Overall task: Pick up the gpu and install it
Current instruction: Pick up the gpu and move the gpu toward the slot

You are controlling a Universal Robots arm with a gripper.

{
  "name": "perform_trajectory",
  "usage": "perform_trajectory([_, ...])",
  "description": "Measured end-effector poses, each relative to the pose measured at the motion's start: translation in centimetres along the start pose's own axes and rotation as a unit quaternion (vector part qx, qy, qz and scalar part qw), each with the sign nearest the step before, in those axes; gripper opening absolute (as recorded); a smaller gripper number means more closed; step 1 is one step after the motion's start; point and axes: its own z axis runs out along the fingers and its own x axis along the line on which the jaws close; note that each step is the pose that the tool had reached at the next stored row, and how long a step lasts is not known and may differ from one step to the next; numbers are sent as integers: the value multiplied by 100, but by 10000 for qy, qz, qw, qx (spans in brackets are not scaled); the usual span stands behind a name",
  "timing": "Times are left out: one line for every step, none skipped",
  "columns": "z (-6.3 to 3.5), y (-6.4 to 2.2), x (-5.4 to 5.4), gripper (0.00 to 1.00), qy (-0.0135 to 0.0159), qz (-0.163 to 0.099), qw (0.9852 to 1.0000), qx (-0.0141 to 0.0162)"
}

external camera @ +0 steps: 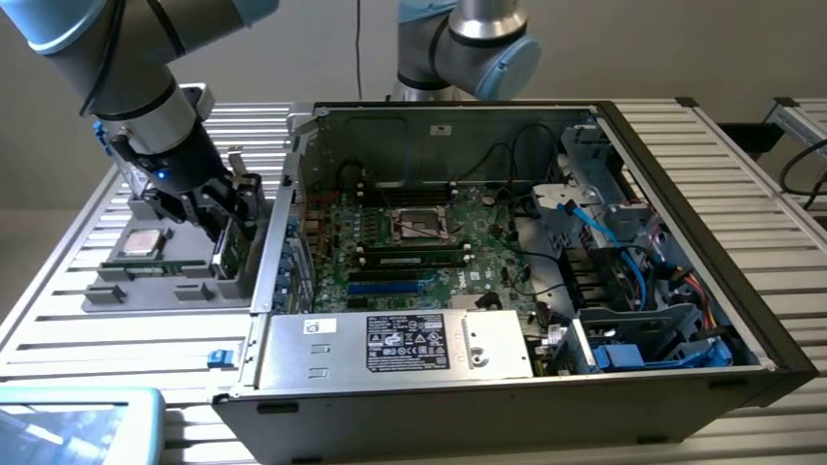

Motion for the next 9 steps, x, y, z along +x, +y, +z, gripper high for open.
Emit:
perform_trajectory([0, 1, 0, 55, 3, -19, 10000, -2])
perform_trajectory([0, 3, 0, 55, 6, -38, 10000, -3])
perform_trajectory([0, 4, 0, 55, 7, -53, 10000, -5])
perform_trajectory([1, 4, 0, 55, 9, -64, 10000, -7])
perform_trajectory([1, 5, 0, 55, 10, -76, 10000, -8])
perform_trajectory([0, 5, 1, 55, 12, -89, 10000, -9])
perform_trajectory([0, 5, 1, 55, 14, -100, 9999, -10])
perform_trajectory([0, 5, 1, 55, 14, -102, 9999, -10])
perform_trajectory([0, 5, 1, 55, 15, -103, 9999, -10])
